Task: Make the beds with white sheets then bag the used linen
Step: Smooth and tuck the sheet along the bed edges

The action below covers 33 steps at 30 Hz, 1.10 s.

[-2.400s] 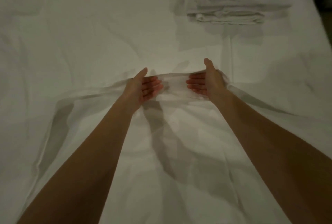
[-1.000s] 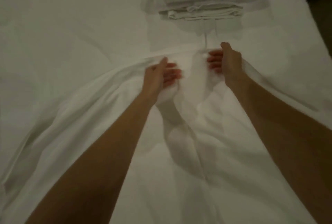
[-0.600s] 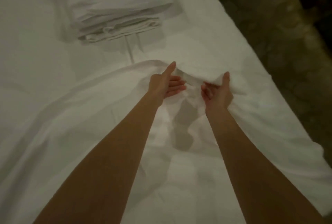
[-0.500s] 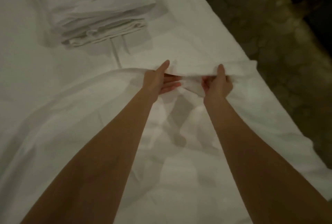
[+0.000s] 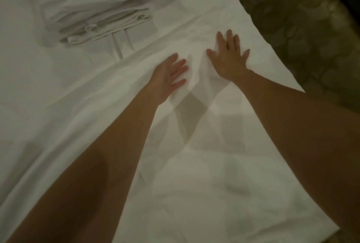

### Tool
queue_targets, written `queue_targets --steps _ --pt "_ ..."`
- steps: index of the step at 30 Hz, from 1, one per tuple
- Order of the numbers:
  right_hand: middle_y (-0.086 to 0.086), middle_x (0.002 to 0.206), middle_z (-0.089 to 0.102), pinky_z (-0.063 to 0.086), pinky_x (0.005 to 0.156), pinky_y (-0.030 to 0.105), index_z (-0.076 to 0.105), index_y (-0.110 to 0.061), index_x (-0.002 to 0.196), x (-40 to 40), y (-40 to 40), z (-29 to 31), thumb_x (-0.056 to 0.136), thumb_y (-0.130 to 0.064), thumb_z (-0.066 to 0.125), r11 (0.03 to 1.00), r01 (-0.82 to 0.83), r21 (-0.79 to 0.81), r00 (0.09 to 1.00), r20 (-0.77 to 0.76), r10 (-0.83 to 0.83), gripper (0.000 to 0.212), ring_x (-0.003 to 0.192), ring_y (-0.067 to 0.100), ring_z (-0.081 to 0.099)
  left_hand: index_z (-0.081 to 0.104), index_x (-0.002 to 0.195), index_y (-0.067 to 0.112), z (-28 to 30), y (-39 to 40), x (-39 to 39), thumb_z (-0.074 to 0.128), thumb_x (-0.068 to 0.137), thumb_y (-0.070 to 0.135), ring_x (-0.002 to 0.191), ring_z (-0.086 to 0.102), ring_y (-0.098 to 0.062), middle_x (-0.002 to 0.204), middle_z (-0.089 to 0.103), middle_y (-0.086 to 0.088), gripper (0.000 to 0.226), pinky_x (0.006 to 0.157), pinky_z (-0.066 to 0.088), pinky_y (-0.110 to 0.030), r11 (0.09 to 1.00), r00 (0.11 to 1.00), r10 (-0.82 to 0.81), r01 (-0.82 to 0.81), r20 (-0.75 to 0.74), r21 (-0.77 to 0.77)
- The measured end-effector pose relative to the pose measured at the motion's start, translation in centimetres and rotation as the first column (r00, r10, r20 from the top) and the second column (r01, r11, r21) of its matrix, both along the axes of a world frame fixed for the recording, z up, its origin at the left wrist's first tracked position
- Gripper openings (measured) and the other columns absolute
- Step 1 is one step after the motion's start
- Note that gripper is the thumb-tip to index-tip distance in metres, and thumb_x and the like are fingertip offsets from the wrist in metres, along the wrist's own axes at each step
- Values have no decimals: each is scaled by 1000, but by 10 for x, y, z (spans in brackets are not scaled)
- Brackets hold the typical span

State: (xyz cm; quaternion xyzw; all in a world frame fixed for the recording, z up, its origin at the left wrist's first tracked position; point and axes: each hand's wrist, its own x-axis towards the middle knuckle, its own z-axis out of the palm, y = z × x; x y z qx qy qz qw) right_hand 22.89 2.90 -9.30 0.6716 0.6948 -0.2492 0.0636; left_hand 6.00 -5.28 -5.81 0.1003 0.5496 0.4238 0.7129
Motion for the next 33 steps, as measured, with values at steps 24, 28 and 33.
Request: queue_targets --steps 24,28,33 --pt "-3 162 -2 7 115 55 10 -23 154 127 -330 34 103 -40 27 979 -201 -24 976 76 203 56 149 19 -3 52 133 17 19 -357 78 49 99 18 101 65 -13 112 69 1 34 86 49 -33 968 986 129 -149 -109 -203" --pt "9 153 30 29 109 46 39 -13 142 143 -402 40 98 -27 48 997 -73 33 996 -39 74 47 140 27 28 60 120 9 29 -422 96 53 97 15 93 68 -14 100 72 -1 25 80 52 -28 933 967 188 -230 -170 -276" --pt "6 76 67 43 66 26 67 -5 74 130 -464 54 93 -32 60 896 385 -220 822 -360 -442 34 74 22 63 66 107 1 26 -494 103 58 95 30 89 69 -20 103 72 -13 32 72 51 -29 861 966 180 -246 -185 -445"
